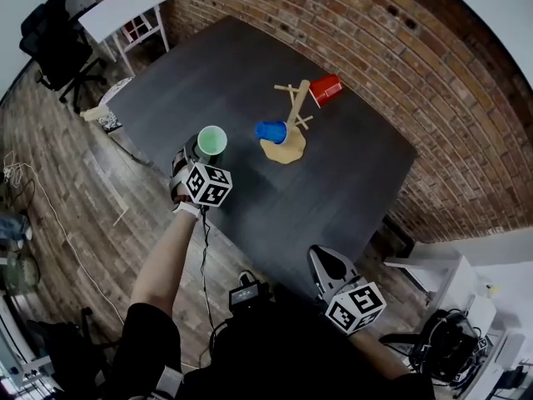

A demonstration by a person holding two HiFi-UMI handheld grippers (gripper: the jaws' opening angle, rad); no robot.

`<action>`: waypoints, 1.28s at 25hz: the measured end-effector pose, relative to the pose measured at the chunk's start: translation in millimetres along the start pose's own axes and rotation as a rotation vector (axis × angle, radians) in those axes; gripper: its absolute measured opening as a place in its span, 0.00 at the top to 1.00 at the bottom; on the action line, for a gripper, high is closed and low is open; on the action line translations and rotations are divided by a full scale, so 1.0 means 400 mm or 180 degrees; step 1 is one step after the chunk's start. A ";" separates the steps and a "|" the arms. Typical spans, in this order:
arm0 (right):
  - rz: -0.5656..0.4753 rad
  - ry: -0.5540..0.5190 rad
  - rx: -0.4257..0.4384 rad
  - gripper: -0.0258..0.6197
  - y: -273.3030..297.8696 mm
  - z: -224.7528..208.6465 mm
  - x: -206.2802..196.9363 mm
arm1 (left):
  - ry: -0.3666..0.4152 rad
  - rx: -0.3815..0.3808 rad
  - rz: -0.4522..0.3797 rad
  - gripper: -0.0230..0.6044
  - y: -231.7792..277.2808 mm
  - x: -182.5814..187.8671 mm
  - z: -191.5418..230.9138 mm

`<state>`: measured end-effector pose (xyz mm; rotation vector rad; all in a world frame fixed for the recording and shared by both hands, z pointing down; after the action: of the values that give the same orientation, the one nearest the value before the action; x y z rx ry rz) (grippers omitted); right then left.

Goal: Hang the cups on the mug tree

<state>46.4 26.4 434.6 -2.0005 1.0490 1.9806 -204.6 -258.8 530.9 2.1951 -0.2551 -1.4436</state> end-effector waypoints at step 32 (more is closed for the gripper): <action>-0.0391 0.0366 0.0416 0.91 -0.002 -0.104 0.002 | 0.3141 0.0757 -0.0452 0.52 -0.039 0.530 -0.224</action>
<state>81.1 4.0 438.7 -2.0756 1.0231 1.7093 -36.4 -306.3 380.5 2.8622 0.0873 -0.2544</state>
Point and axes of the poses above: the fingertips, and each gripper's own axes: y forward along the fingers, z to its left, x out of its top, the point moved 3 cm from there along -y, backward along the fingers, and after that the axes turned 15 degrees about -y, right-handed, at the moved point
